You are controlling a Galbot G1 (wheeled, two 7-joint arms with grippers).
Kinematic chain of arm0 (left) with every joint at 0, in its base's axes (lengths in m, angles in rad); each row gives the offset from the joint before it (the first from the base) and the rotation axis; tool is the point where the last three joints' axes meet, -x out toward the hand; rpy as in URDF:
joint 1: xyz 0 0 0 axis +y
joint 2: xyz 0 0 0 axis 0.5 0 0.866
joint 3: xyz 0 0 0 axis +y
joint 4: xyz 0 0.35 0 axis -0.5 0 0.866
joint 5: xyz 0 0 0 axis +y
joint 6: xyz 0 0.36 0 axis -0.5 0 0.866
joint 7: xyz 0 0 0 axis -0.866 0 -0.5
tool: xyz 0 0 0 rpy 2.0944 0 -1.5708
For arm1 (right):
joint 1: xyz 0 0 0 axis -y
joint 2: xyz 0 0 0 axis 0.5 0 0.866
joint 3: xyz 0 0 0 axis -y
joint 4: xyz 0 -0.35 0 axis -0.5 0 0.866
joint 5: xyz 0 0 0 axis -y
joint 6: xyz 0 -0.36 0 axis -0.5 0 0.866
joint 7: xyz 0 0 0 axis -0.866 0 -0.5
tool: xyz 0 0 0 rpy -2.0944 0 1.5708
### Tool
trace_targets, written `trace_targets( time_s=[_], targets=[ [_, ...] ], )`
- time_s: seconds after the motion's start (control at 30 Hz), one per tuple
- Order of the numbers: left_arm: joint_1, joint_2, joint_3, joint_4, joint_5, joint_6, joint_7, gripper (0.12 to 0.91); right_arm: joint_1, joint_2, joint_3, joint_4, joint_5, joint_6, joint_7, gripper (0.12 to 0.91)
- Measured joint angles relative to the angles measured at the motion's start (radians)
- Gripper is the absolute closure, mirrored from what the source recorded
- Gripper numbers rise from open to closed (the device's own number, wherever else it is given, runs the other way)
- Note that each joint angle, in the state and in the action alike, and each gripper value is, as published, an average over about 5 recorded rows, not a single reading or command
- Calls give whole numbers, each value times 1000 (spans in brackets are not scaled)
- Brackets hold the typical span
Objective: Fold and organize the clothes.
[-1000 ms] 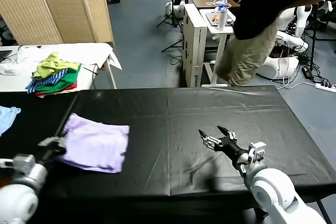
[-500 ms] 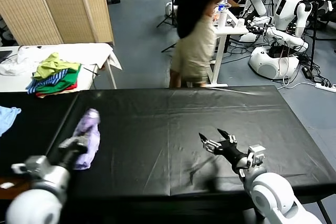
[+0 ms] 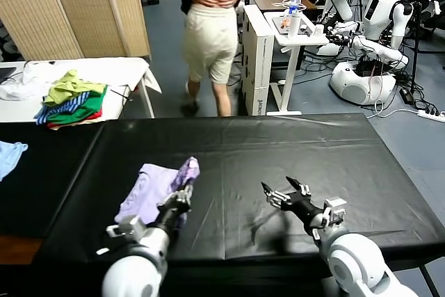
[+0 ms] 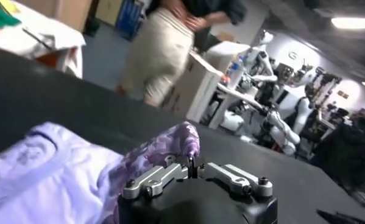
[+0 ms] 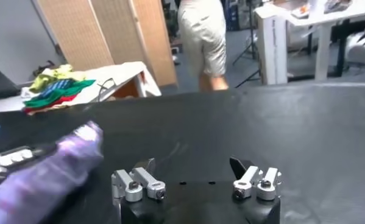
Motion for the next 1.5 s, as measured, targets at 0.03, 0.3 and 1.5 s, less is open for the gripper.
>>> trace_targets(
  time_s=[0.03, 0.3, 1.5],
  targets=[
    [-1, -9, 8, 4, 7, 3, 6, 826, 3, -1, -3, -1, 12, -5, 2, 118],
    [24, -29, 36, -16, 19, 16, 32, 368, 47, 3, -64, -17, 129, -34, 31, 118],
    [163, 95, -216, -141, 99, -4, 40, 123, 300, 100, -284, -212, 252, -194, 160, 885]
  ],
)
